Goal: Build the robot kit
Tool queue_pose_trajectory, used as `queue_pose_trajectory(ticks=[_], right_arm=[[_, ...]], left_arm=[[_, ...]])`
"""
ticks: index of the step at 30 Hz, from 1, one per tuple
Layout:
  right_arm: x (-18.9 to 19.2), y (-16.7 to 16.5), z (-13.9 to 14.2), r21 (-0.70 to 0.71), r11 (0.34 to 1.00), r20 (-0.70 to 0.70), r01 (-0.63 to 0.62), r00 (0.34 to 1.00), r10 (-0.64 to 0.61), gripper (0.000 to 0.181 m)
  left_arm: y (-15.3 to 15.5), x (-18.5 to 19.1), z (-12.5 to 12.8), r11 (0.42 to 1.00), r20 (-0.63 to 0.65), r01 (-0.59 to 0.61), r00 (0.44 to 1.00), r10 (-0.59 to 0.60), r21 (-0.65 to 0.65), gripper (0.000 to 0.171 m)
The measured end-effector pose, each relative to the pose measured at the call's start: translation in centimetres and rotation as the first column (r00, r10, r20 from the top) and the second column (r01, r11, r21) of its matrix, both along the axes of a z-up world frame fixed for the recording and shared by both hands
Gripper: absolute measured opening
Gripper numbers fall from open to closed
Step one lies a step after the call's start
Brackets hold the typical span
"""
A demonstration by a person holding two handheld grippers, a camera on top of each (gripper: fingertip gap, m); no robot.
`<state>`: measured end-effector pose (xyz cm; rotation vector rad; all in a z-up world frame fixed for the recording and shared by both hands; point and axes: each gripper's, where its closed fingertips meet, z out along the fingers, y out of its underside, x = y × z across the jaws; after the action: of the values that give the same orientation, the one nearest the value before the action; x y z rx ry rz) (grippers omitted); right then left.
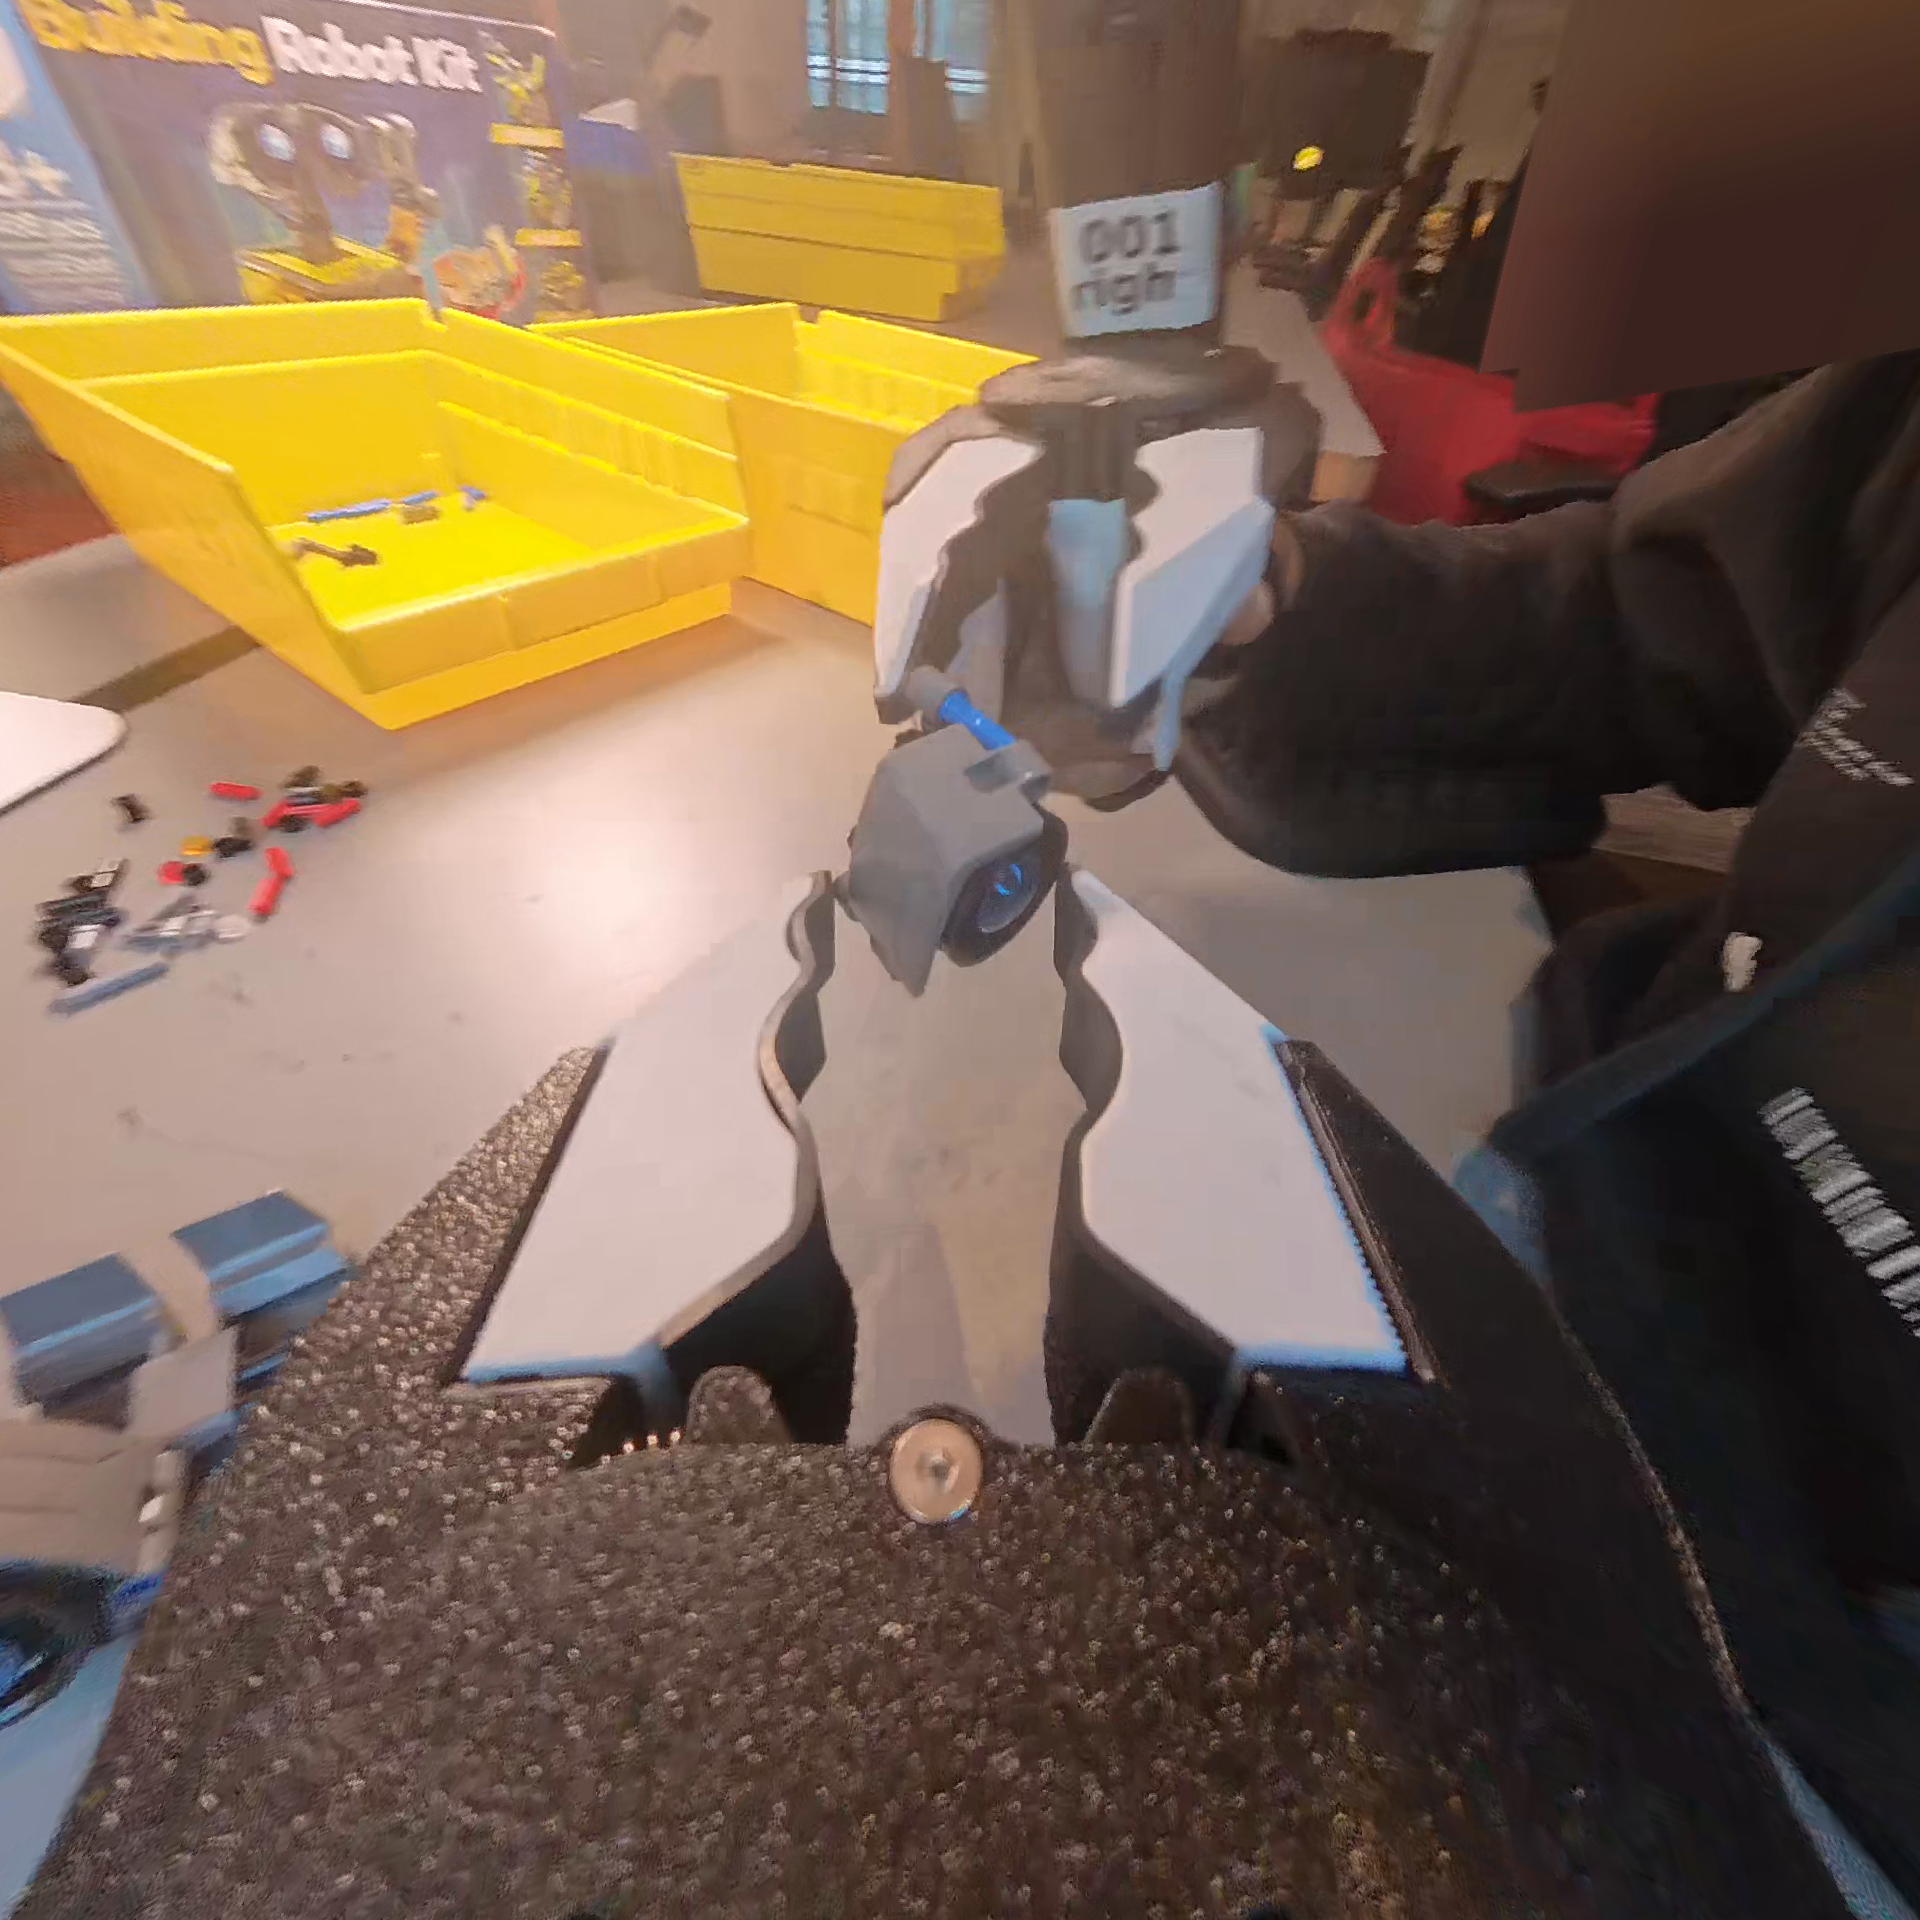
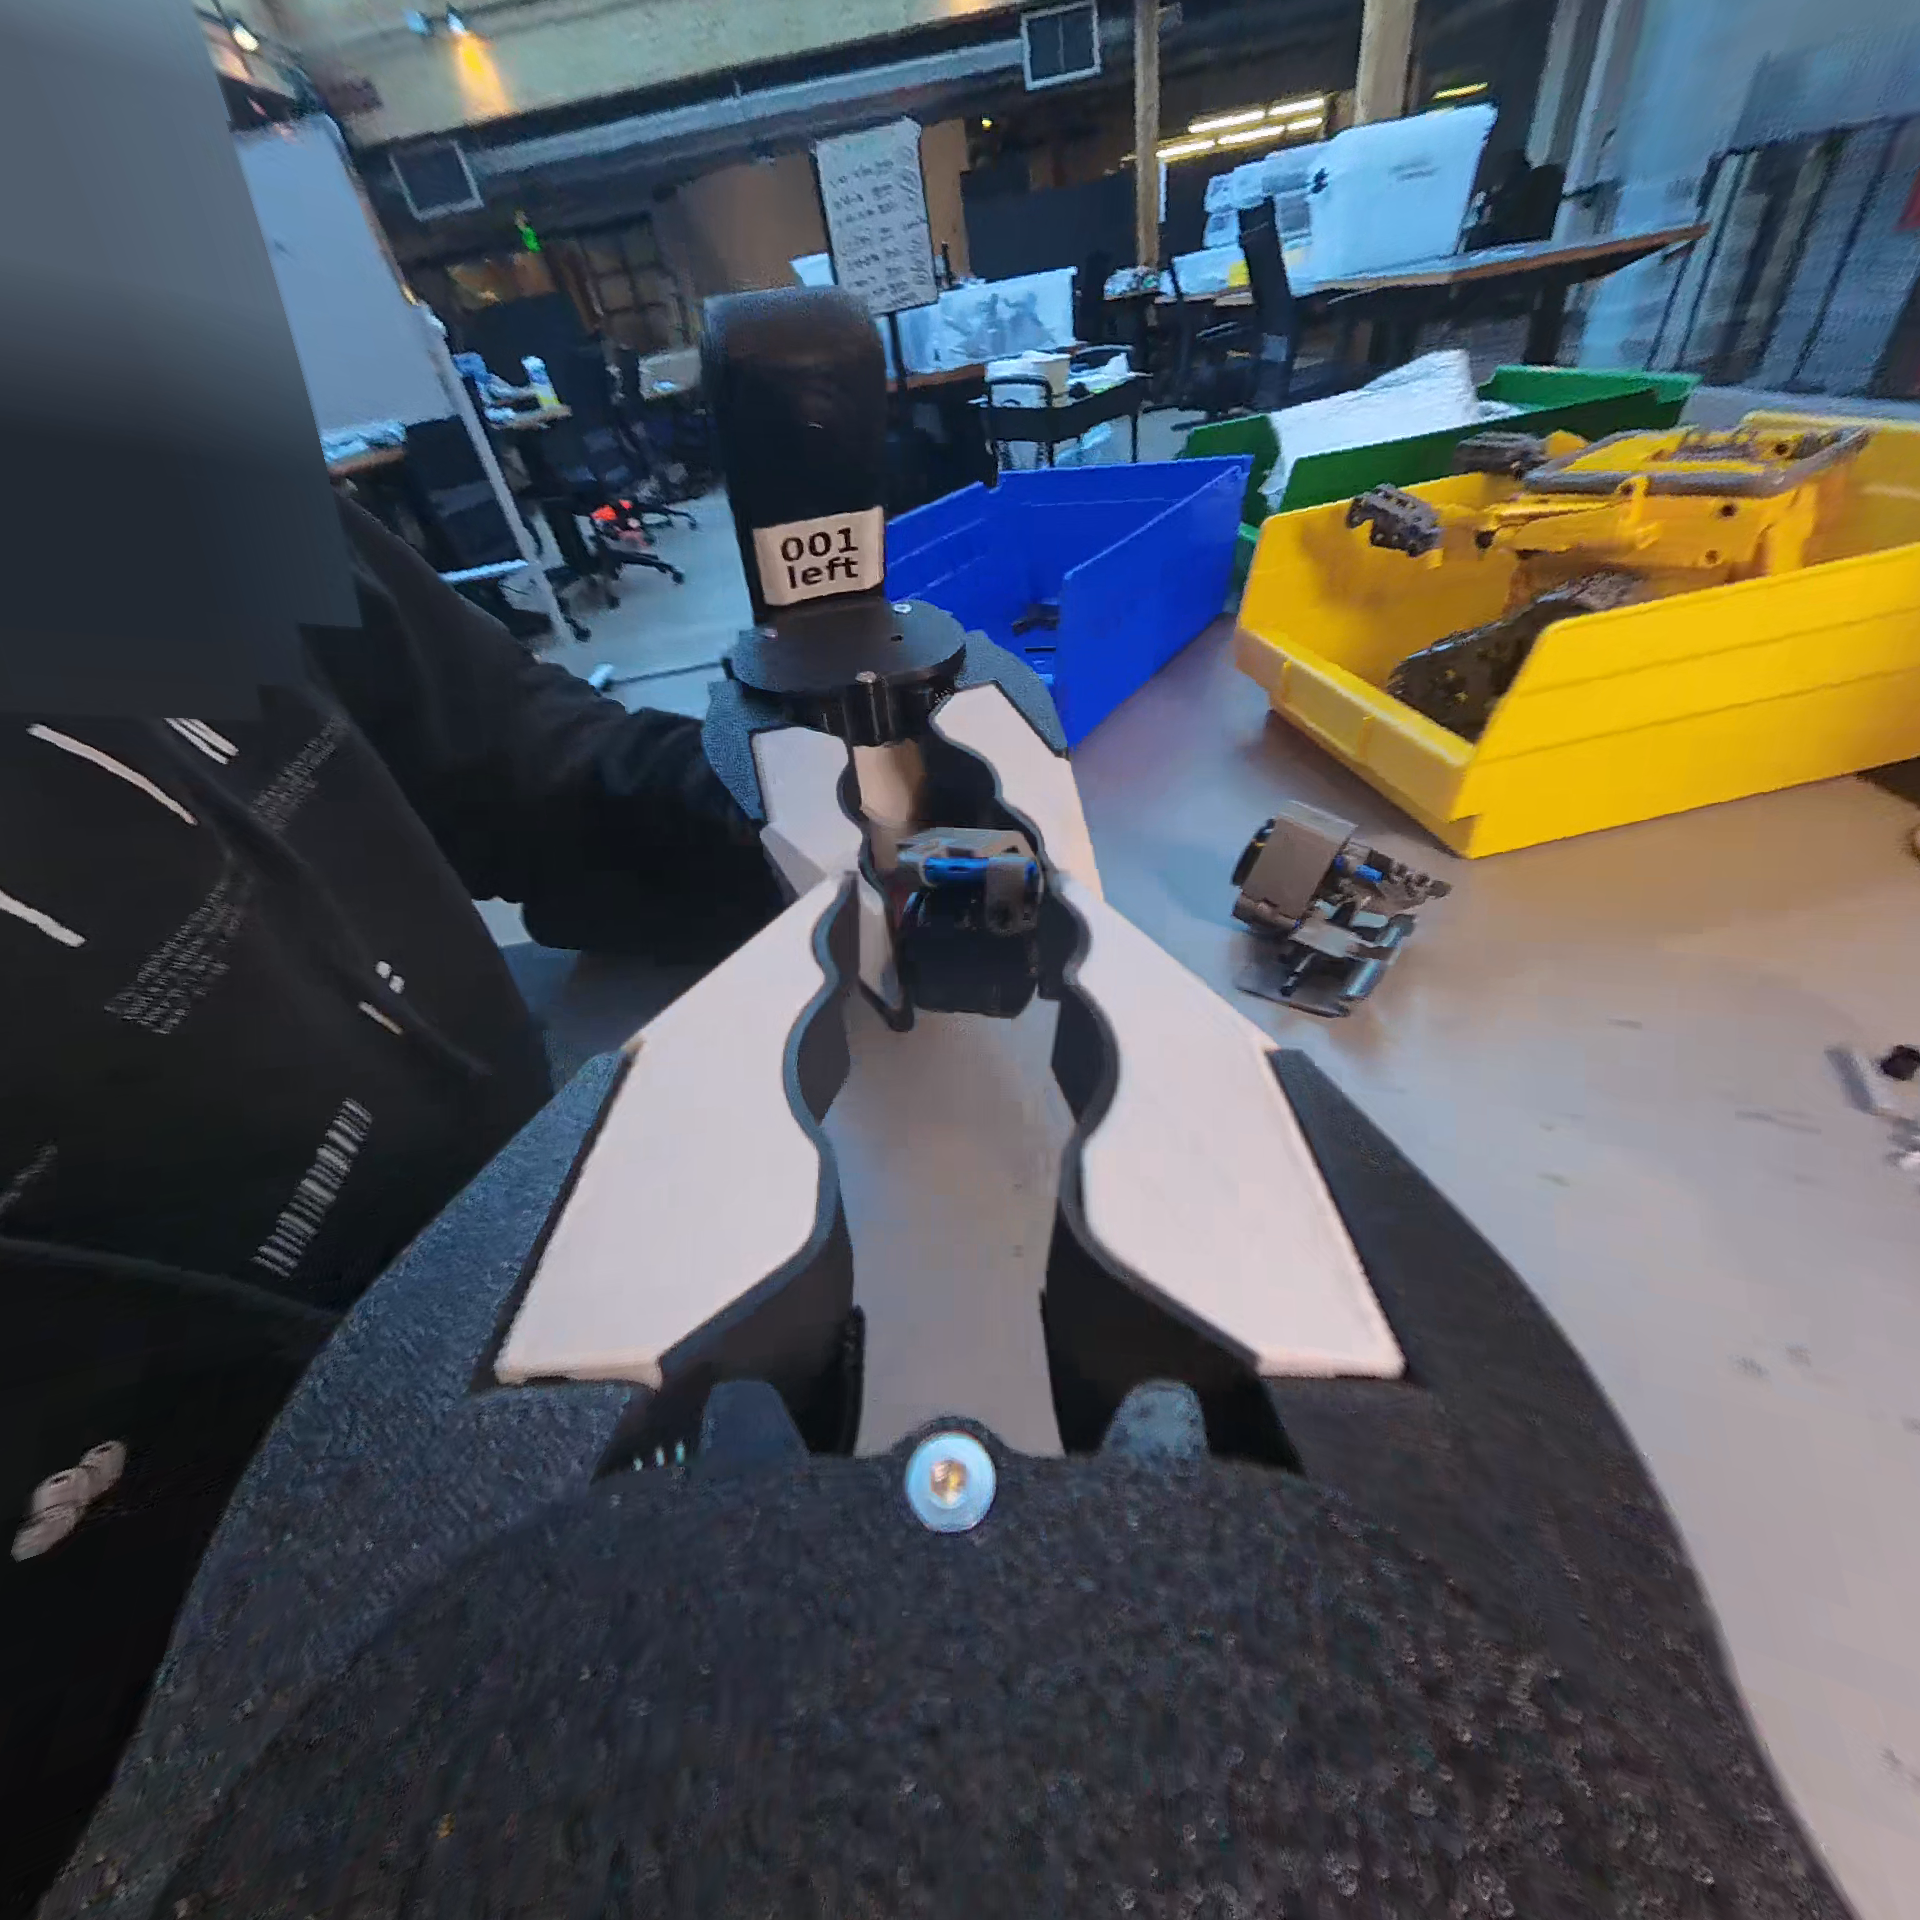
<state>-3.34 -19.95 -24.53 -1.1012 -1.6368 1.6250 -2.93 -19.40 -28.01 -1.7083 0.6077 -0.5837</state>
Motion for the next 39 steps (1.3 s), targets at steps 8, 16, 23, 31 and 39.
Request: queue_pose_trajectory(ticks=[8,16,23,31,39], right_arm=[[-2.0,1.0,-0.7,0.309,0.914,-0.07,0.261,0.965,-0.252,0.044],[-0.9,-0.5,-2.4,0.476,0.873,-0.068,0.109,0.994,-0.087,0.041],[-0.8,-1.0,-3.7,0.495,0.866,-0.026,0.074,0.997,-0.071,0.031],[-0.7,-0.8,-3.1,0.493,0.865,-0.059,0.092,0.996,-0.072,0.029],[-0.8,1.0,-4.8,0.484,0.87,0.031,0.092,0.992,-0.122,0.029]], left_arm=[[1.2,-1.2,-0.6,0.981,-0.225,-0.168,0.956,0.186,0.098,0.031],[0.3,0.4,-2.5,0.996,-0.35,-0.069,0.933,0.087,0.061,0.03],[0.1,0.6,-3.7,0.998,-0.396,-0.06,0.916,0.063,0.02,0.031],[-0.3,0.2,-2.8,0.999,-0.224,0.004,0.974,-0.012,-0.036,0.034],[-0.6,-0.6,-1.7,0.998,-0.294,0.01,0.956,0.007,0.055,0.022]])
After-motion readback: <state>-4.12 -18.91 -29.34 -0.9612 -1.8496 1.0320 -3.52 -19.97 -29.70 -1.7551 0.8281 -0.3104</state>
